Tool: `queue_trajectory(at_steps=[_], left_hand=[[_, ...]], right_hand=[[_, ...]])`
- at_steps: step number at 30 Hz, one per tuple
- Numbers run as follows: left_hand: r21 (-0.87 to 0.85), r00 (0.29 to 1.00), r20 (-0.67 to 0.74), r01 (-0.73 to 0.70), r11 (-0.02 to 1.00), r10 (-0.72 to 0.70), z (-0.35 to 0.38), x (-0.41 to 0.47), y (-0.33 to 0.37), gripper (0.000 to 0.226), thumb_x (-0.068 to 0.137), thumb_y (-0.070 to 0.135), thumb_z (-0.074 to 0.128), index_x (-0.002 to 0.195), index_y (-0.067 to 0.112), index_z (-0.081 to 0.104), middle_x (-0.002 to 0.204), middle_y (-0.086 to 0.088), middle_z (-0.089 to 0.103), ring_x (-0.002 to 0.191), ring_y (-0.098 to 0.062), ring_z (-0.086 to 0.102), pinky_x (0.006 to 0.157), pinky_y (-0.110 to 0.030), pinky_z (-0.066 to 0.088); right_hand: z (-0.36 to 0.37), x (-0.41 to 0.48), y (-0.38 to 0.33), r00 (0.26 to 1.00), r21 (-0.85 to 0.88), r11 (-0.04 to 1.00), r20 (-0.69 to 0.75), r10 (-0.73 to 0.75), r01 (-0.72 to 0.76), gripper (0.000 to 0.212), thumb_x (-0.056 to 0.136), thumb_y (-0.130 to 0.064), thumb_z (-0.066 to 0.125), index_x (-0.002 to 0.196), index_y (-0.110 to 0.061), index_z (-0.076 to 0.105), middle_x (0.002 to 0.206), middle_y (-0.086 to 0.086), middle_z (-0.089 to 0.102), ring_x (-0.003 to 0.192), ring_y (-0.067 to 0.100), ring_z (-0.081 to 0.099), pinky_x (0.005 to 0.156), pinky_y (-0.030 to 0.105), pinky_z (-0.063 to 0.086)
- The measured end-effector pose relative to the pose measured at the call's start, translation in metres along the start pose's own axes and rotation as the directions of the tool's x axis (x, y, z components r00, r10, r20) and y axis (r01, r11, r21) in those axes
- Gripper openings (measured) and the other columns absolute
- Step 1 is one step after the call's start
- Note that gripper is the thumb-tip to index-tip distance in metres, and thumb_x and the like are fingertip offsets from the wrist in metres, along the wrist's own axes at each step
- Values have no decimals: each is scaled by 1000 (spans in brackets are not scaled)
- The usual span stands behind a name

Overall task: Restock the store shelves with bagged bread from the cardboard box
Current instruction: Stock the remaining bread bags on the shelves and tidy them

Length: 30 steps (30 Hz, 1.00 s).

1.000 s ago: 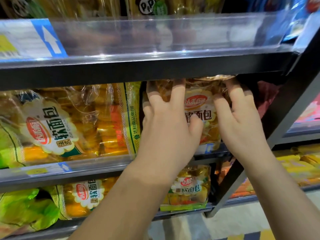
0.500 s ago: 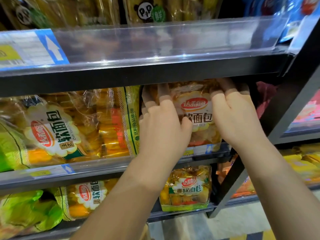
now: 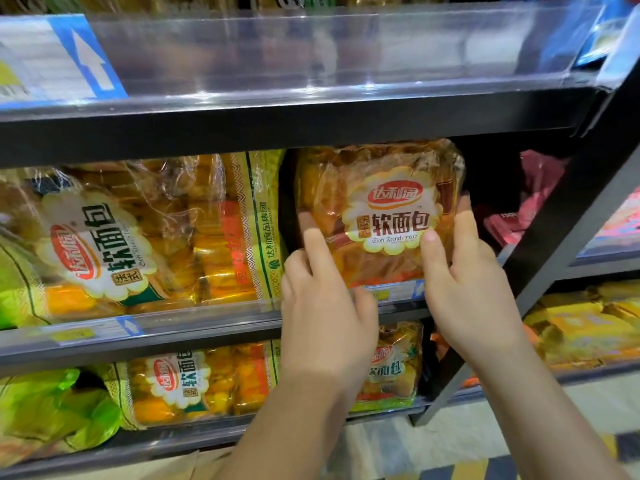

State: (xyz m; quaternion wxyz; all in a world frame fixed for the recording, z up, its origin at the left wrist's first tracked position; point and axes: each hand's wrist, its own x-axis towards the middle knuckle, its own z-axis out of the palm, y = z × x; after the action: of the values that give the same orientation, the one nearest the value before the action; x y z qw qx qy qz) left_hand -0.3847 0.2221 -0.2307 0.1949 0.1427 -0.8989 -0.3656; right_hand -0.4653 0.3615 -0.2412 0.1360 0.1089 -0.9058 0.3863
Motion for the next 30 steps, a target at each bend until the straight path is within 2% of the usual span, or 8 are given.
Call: queue_trajectory(at_steps=[2,5,9,12,14,19,23,30], left_hand=[[43,1000,12,-8,999,8,1,-1,-1,96,102,32,55,158,34,-23,153,6,21,140,-11,29,112,-28,36],[75,997,70,12,997,-17,-2,1,-1,99,102,33,56,158,33,-26,156,8,19,142,-10,30,114,-28,36],[20,987,132,92,996,-93,-13,4,0,100,101,31,59,158,37,-22,160,14,18,145,-8,34,116,-30,42],[10,967,229,108,994,-108,-26,0,9,102,101,31,60,158,35,-24,167,14,6,153,-12,21,123,-35,33],[40,953,290,83,996,-91,-41,-4,14,105,100,33,60,157,36,-28,171,13,-5,158,-15,11,126,-39,28],[91,936,350,3,996,-35,-100,-20,39,94,103,35,56,160,39,-19,172,13,-10,159,-13,7,125,-39,29],[109,942,317,-150,983,109,-161,-41,52,84,102,38,54,162,41,-5,169,19,-1,156,-8,13,124,-37,31],[293,965,118,-260,920,236,-264,-36,74,72,103,48,46,162,40,7,167,15,10,154,-7,16,121,-32,33]], right_hand=[[0,0,0,1000,-42,999,-15,5,-6,52,105,-50,29,148,-20,29,111,11,59,91,27,59,63,35,40],[2,-4,-6,999,-24,999,-26,37,-38,55,103,-53,29,147,-21,29,114,14,60,90,28,61,71,45,52],[-1,-13,-23,990,-1,990,-19,139,-139,67,102,-54,31,160,-34,5,127,18,57,103,34,62,84,50,54],[-10,-20,-31,978,27,978,28,208,-209,81,98,-60,35,159,-33,-12,129,19,58,105,32,63,85,48,54],[-19,-28,-39,968,20,971,79,237,-239,86,96,-62,38,159,-33,-12,128,18,59,110,31,61,92,49,53],[-48,-55,-94,981,-85,989,141,135,-124,77,96,-53,49,161,-34,13,144,7,48,129,23,50,98,37,43],[-72,-73,-139,992,-93,995,119,-30,42,62,93,-50,57,151,-39,38,145,-5,46,126,17,53,99,37,48],[-115,-63,-220,953,-67,952,56,-297,300,58,97,-53,50,152,-43,33,143,-20,37,124,-1,44,100,22,40]])
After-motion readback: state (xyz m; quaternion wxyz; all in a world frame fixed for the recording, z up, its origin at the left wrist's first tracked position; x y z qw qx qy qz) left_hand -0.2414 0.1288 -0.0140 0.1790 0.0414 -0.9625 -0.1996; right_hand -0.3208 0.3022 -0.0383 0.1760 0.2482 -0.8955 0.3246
